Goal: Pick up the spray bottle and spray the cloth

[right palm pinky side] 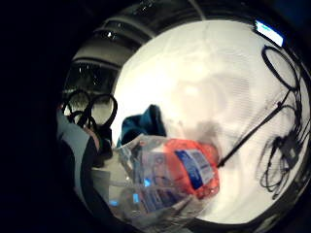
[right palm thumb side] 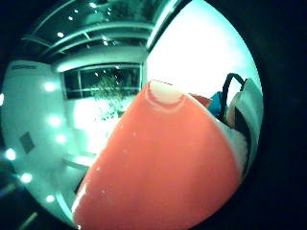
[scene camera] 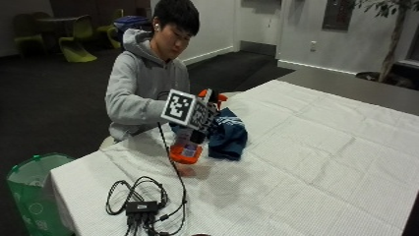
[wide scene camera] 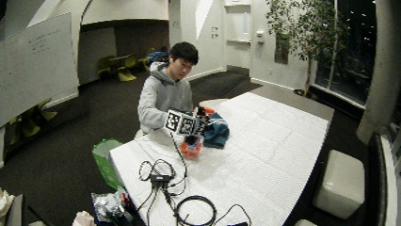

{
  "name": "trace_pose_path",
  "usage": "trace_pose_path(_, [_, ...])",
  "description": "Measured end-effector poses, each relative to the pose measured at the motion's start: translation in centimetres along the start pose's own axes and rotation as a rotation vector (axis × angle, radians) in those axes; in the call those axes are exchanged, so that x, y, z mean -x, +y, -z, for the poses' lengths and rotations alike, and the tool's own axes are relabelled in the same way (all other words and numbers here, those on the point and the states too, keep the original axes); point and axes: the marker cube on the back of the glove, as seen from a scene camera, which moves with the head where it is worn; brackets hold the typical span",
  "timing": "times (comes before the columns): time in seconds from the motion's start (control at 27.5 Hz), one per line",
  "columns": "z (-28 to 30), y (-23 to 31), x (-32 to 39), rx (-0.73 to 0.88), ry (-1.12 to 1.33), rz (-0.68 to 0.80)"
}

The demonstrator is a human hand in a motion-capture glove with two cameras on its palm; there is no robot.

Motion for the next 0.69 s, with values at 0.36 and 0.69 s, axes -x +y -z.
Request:
trace_pose_path(0.36, [-1.1,2.3,10.5,0.495,0.473,-0.041])
trace_pose_path(0.69, [-5.7,3.8,13.6,0.668,0.863,-0.094])
